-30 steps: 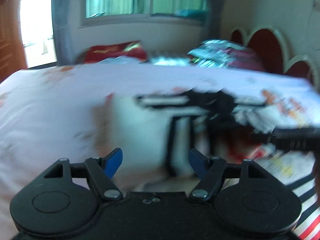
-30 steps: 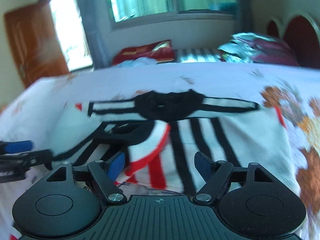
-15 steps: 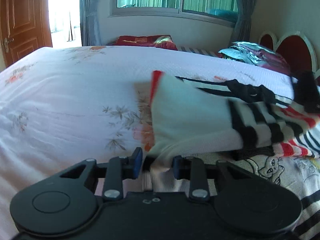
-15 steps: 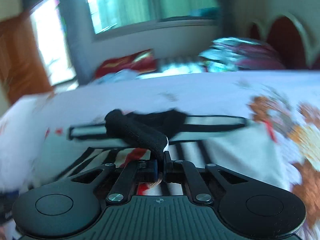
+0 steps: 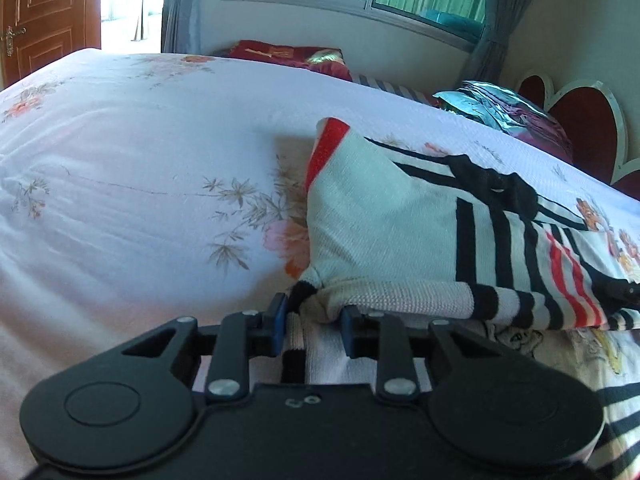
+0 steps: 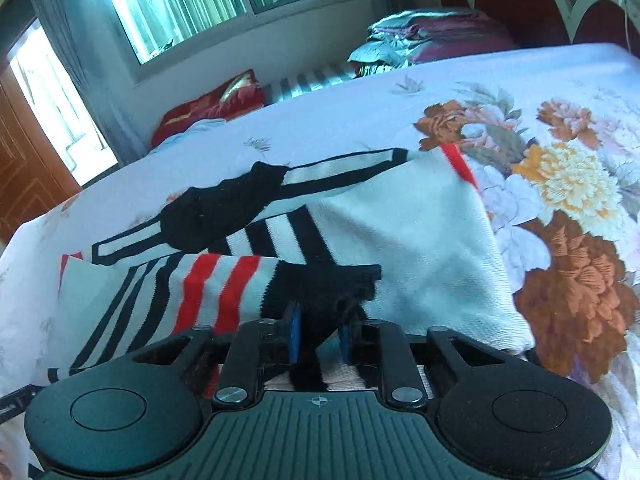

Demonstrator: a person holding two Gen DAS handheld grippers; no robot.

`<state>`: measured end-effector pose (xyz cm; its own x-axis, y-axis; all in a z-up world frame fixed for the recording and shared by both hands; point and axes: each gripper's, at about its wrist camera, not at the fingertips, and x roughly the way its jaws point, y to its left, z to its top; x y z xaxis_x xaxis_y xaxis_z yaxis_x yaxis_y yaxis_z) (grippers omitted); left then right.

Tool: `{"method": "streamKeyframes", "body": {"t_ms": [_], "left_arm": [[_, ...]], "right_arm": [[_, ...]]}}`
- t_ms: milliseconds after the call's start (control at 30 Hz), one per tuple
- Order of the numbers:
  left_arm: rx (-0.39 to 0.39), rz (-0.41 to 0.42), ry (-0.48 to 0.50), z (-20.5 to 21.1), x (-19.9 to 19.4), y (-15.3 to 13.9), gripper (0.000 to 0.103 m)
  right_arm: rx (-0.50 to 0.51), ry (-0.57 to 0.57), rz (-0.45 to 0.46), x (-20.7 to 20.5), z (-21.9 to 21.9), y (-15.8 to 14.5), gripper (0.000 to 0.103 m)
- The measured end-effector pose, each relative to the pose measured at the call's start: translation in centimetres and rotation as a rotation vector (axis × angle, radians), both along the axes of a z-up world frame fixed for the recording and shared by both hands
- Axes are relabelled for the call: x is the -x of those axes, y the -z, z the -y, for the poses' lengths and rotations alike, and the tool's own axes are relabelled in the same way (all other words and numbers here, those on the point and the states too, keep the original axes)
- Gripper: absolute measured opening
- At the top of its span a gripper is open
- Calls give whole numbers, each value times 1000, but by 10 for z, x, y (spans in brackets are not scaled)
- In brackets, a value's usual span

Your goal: Fold small clothes

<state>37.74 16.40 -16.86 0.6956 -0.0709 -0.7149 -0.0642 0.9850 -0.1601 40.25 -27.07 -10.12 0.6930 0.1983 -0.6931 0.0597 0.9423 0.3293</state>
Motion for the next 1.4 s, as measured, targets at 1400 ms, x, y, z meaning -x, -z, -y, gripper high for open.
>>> {"method": "streamKeyframes", "body": {"t_ms": [1400], "left_arm": [[-33,83,-130,1,-121,3,25]], "right_arm": [[132,-39,56,-35,0,8,13]]}}
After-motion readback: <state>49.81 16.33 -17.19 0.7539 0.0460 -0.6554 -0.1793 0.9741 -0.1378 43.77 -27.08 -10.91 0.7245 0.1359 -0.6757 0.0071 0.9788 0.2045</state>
